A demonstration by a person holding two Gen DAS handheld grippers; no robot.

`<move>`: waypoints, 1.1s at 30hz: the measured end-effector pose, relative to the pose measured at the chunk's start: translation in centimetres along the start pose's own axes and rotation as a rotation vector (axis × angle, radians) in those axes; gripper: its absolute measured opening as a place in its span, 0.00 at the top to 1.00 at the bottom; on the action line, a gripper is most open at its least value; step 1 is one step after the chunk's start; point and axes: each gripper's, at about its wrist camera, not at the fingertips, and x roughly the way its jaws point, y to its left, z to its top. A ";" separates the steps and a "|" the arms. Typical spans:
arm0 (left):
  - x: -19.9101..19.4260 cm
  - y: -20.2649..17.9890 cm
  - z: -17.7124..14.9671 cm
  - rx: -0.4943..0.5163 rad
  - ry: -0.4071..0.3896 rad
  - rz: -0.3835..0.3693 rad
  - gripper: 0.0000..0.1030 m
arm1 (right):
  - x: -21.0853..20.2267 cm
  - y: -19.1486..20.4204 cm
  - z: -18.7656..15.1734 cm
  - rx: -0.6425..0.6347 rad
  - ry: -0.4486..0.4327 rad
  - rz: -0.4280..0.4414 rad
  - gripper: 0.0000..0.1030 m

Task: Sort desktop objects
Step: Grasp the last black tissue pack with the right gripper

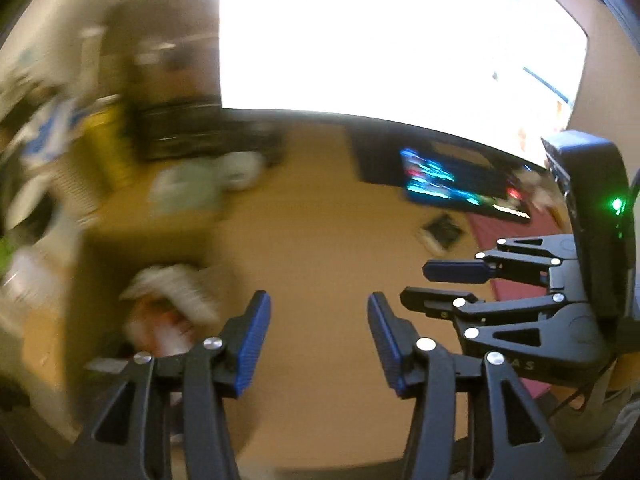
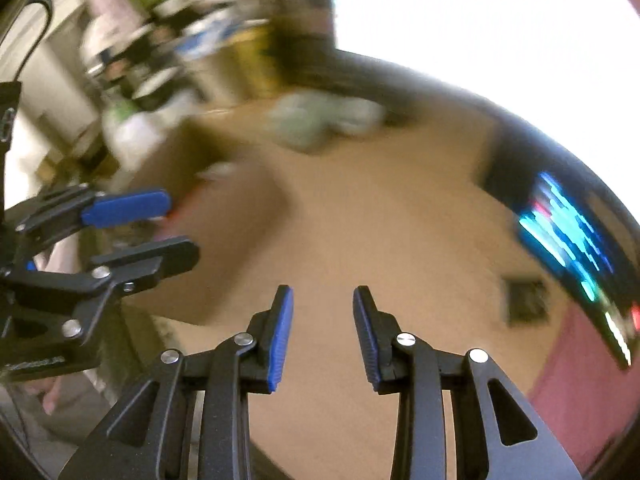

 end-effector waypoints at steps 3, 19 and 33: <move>5.5 -3.0 2.7 0.046 0.059 -0.036 0.43 | 1.0 -6.4 -2.5 0.143 0.034 -0.101 0.68; 20.8 -9.0 9.9 0.156 0.185 0.031 0.43 | 4.4 -19.5 -4.5 0.335 0.059 -0.245 0.68; 21.3 -11.9 6.9 0.225 0.258 -0.029 0.48 | 5.5 -19.2 -3.4 0.281 0.039 -0.274 0.68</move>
